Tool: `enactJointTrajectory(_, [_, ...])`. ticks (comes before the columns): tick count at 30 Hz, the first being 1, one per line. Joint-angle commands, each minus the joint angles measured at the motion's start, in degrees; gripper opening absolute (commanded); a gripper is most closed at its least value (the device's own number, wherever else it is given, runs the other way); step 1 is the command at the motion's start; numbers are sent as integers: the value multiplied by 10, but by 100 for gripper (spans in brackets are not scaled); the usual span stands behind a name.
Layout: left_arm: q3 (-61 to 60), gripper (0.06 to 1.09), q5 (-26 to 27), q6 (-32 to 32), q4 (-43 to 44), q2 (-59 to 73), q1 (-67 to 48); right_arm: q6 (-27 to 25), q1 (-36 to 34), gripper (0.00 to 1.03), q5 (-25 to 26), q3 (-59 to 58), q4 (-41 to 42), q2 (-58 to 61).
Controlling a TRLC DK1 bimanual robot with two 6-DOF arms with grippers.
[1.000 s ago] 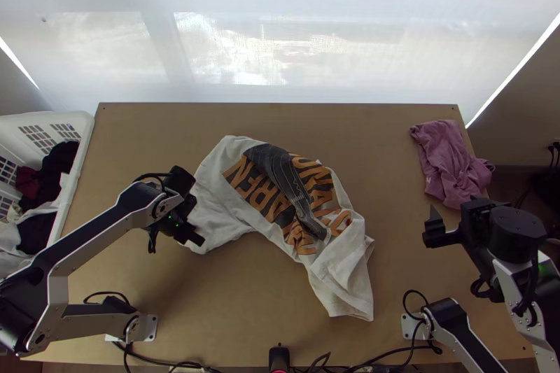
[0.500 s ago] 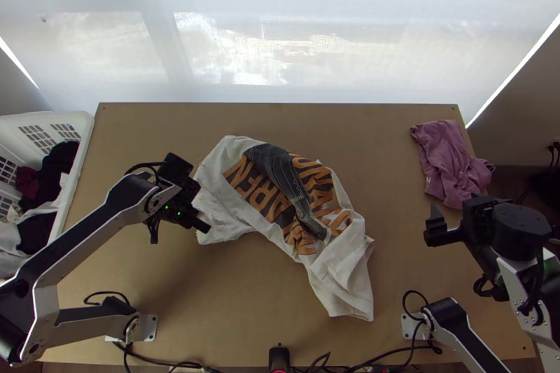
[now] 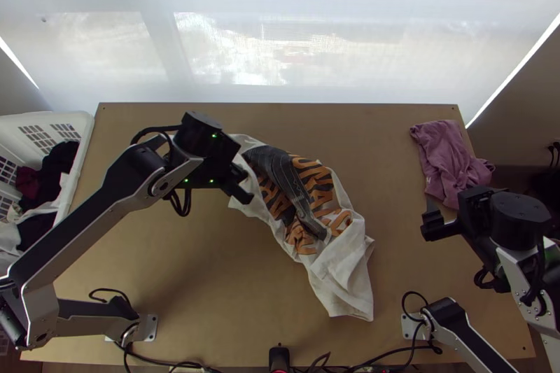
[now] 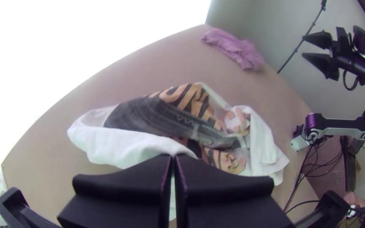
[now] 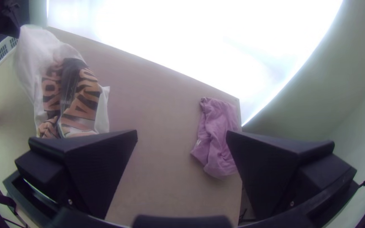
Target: Fold the t-shirt
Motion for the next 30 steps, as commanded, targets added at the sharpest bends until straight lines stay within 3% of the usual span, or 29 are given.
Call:
enactJointTrajectory(1, [179,9,4,-20,3,82,-82,-13,3,98,-3,15,10,11])
enactJointTrajectory(5, [263,9,0,-22,10,128,-109,-24,8,98,-3,24,17,27])
enactJointTrajectory(9, [374,9,-36,-32,33,179,-119,-24,10,98,-3,26,17,42])
enactJointTrajectory(15, [415,9,-91,-26,150,186,-125,-20,23,98,-3,40,20,53])
enactJointTrajectory(30, [414,9,-138,-16,182,199,-152,-34,267,98,-8,195,36,247])
